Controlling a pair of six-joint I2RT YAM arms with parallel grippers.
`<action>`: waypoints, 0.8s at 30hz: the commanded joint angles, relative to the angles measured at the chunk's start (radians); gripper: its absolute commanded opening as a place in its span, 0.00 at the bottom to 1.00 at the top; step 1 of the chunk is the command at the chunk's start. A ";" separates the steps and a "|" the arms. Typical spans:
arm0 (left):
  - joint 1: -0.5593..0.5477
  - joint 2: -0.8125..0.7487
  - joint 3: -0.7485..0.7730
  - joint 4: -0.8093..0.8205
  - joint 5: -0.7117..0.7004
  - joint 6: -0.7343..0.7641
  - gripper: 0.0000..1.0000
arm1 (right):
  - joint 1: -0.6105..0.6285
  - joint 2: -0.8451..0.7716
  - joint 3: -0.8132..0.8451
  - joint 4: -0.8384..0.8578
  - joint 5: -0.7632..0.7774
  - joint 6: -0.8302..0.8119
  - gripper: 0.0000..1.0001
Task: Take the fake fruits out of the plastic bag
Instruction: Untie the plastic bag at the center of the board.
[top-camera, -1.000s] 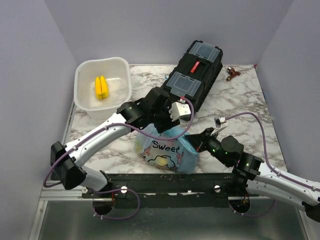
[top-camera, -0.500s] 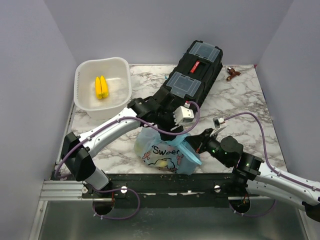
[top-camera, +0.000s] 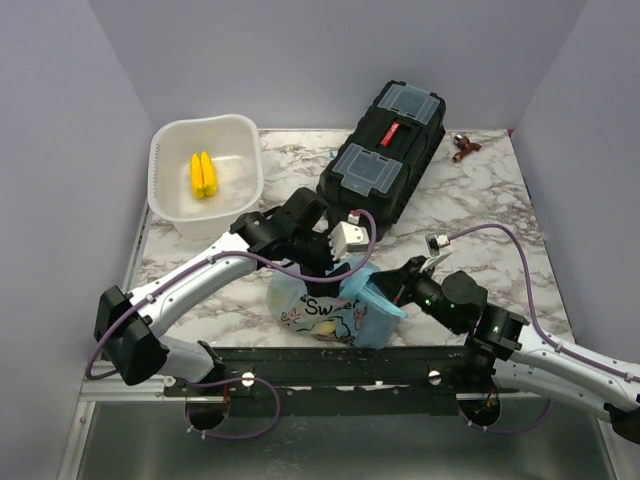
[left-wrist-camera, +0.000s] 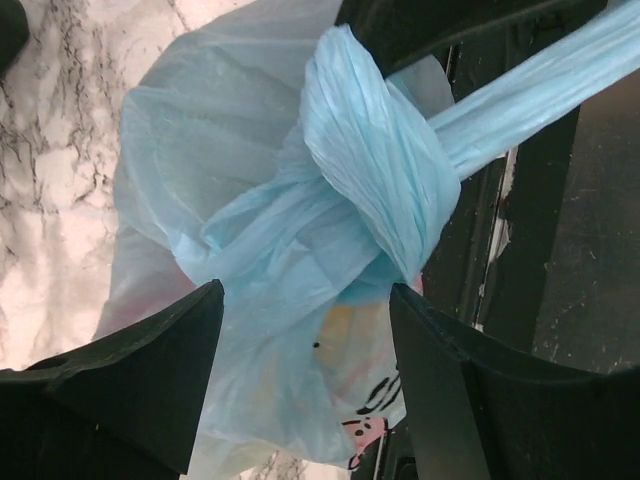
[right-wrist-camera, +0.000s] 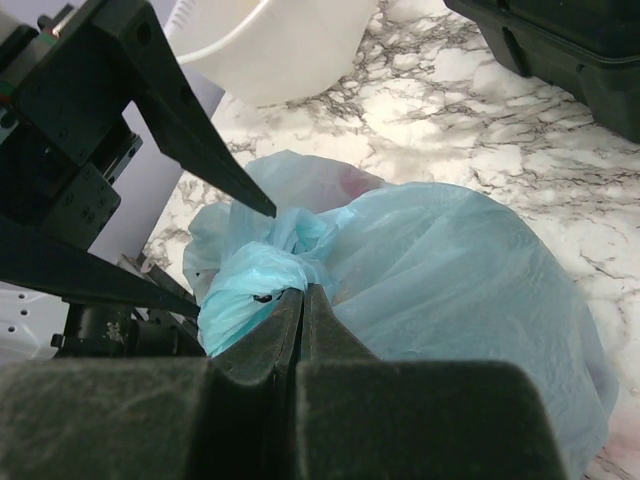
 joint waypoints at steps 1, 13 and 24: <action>-0.001 -0.058 -0.053 0.027 0.027 -0.048 0.68 | -0.001 -0.002 0.041 0.001 -0.001 -0.016 0.01; -0.005 -0.091 -0.111 0.204 -0.309 -0.123 0.31 | -0.001 -0.005 0.026 0.001 0.013 0.013 0.01; -0.009 -0.299 -0.247 0.317 -0.572 -0.330 0.00 | -0.001 -0.058 0.007 -0.056 0.088 0.051 0.01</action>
